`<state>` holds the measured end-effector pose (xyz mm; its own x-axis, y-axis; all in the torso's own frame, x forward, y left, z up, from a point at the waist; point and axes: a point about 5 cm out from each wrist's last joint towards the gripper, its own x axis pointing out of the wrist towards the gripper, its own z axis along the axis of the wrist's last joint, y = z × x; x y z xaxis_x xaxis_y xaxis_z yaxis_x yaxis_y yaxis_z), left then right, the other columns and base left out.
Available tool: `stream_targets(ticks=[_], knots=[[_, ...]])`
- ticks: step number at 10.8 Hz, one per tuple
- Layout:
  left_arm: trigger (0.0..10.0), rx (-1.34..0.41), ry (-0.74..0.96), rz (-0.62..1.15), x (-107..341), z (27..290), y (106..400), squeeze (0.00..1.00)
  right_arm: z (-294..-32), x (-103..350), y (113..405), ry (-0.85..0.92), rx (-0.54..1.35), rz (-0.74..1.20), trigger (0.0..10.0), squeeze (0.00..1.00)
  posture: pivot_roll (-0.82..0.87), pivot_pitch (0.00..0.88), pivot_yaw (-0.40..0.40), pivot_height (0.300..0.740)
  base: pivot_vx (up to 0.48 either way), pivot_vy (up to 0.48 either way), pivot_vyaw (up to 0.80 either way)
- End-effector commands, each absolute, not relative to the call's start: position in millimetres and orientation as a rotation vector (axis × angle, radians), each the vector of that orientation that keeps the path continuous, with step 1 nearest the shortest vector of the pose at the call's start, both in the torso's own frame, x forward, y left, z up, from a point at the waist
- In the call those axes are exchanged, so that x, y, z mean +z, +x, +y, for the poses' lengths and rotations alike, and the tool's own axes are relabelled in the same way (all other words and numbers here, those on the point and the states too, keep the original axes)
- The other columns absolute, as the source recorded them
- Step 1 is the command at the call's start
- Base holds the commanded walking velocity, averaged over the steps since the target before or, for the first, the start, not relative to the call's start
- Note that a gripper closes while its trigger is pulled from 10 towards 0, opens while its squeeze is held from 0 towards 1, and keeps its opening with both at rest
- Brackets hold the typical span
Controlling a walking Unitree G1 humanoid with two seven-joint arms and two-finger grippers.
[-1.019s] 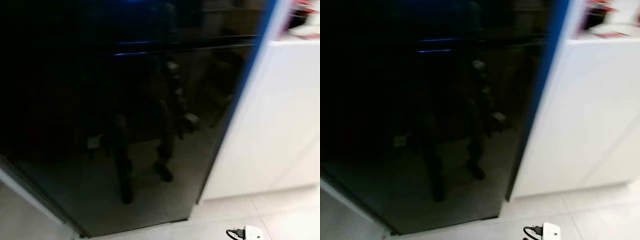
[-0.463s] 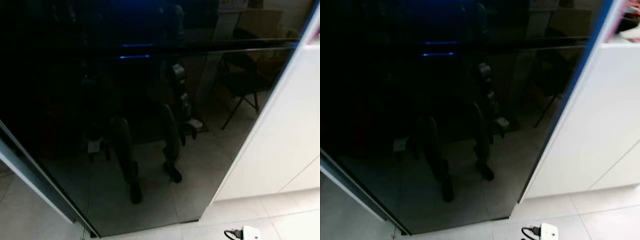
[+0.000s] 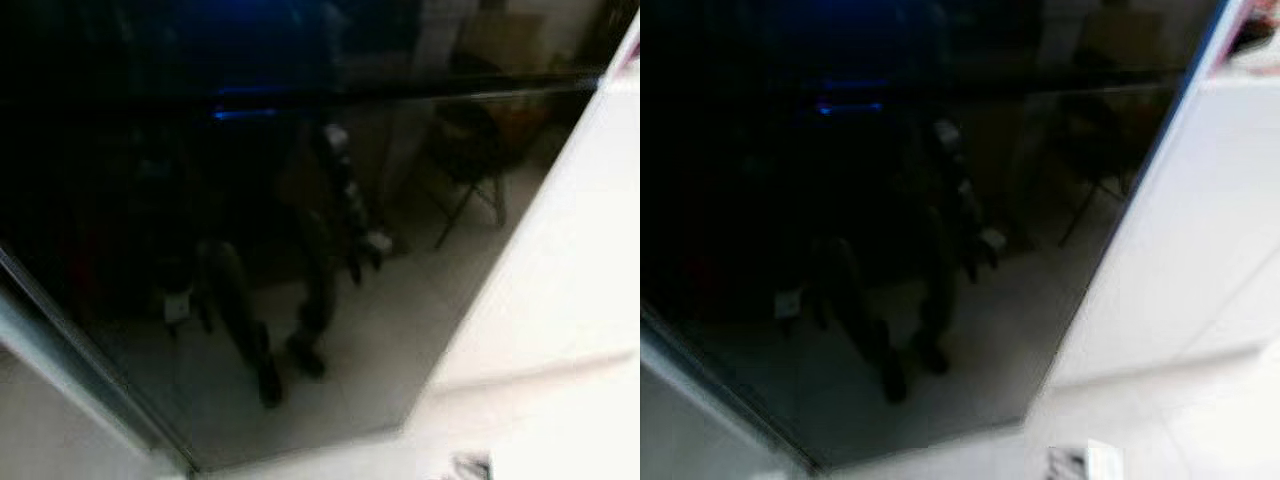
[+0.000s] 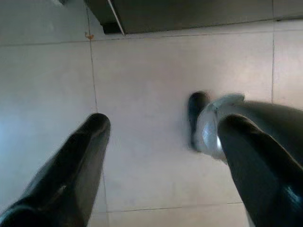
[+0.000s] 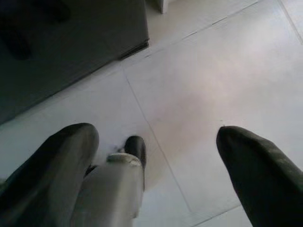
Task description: Restocking fridge
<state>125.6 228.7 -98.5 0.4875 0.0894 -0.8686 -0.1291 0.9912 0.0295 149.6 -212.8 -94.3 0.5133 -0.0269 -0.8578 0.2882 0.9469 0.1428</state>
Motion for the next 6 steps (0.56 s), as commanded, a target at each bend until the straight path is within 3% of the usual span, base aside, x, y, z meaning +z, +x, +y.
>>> stream_targets(ticks=[1,6], knots=[[10.0,0.153,-0.040,1.081,-99.4,235.2,118.5,0.00,-208.0,-94.1,152.2,0.299,-0.190,1.012,10.0,0.00,0.09,0.000,-0.023,0.740,0.000,0.349,0.00],[10.0,0.151,-0.041,1.081,-99.5,235.1,118.3,0.00,-208.1,-94.2,151.9,0.299,-0.189,1.012,10.0,0.00,0.09,0.000,-0.025,0.740,0.000,0.332,0.00]])
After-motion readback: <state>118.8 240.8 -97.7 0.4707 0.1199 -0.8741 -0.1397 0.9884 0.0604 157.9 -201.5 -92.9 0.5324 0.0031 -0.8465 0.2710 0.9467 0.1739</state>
